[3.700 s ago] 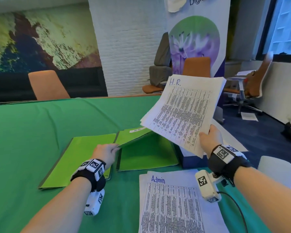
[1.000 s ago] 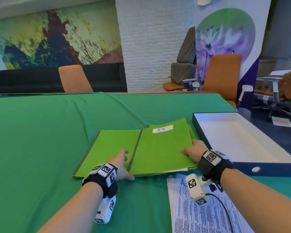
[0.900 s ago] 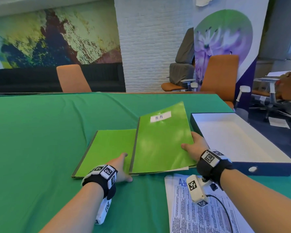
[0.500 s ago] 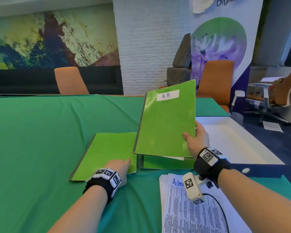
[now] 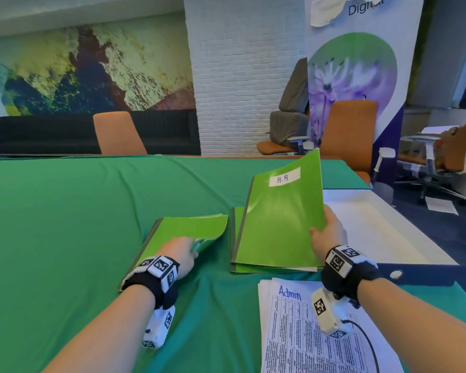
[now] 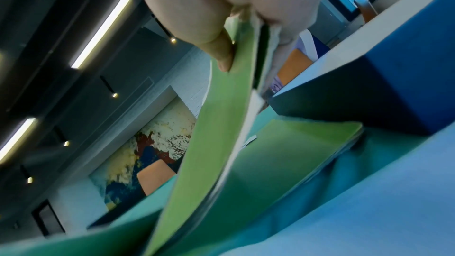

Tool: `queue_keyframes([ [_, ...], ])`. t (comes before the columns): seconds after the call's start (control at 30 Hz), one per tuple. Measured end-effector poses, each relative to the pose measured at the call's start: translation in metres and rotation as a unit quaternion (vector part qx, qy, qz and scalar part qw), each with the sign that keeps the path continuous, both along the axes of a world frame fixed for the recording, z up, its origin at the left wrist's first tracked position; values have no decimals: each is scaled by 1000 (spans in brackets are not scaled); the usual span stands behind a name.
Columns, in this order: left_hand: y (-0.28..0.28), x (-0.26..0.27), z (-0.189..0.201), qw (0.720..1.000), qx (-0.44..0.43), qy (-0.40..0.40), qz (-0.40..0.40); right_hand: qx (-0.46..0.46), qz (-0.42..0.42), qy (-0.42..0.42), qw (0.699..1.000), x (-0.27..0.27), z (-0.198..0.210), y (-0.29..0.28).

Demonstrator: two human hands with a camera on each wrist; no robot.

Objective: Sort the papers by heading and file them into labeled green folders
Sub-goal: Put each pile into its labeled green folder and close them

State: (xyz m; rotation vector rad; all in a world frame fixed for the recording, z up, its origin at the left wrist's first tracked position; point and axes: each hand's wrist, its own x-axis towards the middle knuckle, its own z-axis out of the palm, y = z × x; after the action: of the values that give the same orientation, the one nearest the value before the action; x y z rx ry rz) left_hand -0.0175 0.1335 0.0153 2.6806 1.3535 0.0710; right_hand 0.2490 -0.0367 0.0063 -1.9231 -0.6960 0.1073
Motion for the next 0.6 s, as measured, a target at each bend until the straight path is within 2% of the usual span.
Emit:
queue_keyframes([
  [0.1,4,-12,14,997,-7,-74,22,-14,4,8,1000,-1,6,-2],
  [0.23,9,-27,33,983,-3,-174,59,57,39,49,996,-10,28,13],
  [0.3,14,-35,44,971,5,-226,79,55,73,63,994,-22,37,31],
  [0.47,36,-66,62,940,-2,-330,89,-47,140,102,984,-75,26,94],
  [0.6,38,-85,53,948,-23,-310,70,-134,207,114,962,-121,-2,135],
])
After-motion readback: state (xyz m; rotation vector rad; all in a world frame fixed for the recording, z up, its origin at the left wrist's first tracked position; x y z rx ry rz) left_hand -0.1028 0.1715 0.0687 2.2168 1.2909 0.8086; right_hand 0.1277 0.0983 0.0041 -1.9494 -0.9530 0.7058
